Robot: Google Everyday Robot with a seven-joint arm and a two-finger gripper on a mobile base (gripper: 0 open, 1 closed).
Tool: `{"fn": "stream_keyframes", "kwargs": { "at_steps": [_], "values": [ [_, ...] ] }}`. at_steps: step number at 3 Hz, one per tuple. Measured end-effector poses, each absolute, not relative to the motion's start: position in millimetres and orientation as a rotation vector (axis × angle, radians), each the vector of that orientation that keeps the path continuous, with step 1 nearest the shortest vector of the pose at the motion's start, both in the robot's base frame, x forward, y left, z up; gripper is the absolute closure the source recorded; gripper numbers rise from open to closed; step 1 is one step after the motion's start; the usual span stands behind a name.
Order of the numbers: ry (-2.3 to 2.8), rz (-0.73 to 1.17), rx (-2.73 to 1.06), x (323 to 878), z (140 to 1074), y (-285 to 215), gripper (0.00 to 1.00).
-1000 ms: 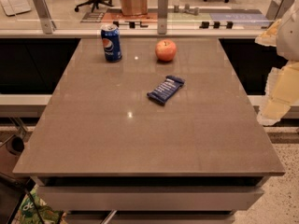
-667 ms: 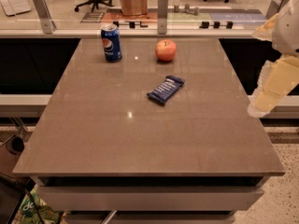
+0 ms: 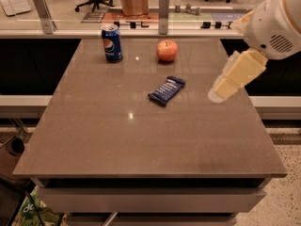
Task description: Pick pepsi can
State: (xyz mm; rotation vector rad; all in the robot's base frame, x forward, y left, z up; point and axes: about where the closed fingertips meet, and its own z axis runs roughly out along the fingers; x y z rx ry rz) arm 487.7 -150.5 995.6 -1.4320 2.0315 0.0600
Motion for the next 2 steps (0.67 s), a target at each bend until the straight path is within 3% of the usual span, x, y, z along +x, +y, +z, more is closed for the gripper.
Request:
{"fn": "stream_keyframes", "kwargs": {
  "at_steps": [2],
  "values": [
    [1.977, 0.191, -1.152, 523, 982, -92, 0.0]
  ]
}}
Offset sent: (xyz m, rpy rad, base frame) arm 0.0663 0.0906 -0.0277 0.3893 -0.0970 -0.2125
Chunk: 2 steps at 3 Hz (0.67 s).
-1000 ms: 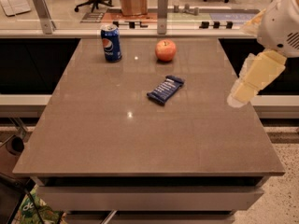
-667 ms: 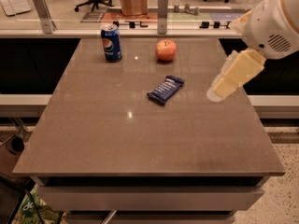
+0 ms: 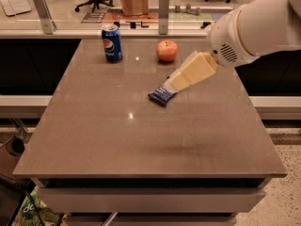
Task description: Pick pepsi can
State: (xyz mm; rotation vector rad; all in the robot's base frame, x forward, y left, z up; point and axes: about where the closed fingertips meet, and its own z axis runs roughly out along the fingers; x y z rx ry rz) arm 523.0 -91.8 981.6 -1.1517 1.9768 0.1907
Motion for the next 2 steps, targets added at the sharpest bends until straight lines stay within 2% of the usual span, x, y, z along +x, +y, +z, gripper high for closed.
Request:
{"fn": "stream_keyframes", "kwargs": {
  "at_steps": [2],
  "values": [
    [1.86, 0.338, -0.945, 597, 960, -36, 0.0]
  ]
}}
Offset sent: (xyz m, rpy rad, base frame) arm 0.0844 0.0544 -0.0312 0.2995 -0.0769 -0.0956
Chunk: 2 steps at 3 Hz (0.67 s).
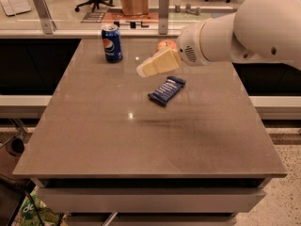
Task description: Pick pepsi can
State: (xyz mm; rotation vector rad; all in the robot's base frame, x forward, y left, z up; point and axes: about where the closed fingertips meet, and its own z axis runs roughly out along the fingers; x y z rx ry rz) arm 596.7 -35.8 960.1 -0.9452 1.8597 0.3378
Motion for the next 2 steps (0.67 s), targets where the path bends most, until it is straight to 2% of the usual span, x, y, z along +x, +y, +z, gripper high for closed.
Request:
{"fn": "stream_keyframes", "kwargs": {
  "at_steps": [1, 2],
  "values": [
    [1.86, 0.338, -0.945, 597, 960, -36, 0.0],
    [1.848, 0.335, -0.908, 620, 965, -32, 0.0]
  ]
}}
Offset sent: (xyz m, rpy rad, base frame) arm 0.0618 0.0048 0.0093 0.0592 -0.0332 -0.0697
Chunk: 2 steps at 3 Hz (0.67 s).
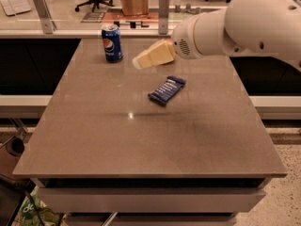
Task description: Pick pepsi can
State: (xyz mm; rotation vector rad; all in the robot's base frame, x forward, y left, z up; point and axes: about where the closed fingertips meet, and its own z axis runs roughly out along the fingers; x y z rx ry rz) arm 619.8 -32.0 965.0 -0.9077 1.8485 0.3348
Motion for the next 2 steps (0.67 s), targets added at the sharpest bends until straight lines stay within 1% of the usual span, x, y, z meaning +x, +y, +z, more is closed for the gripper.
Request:
{"fn": "stream_keyframes", "kwargs": {
  "at_steps": [2],
  "values": [
    [1.79, 0.352, -0.847, 670, 964, -13, 0.0]
  ]
}}
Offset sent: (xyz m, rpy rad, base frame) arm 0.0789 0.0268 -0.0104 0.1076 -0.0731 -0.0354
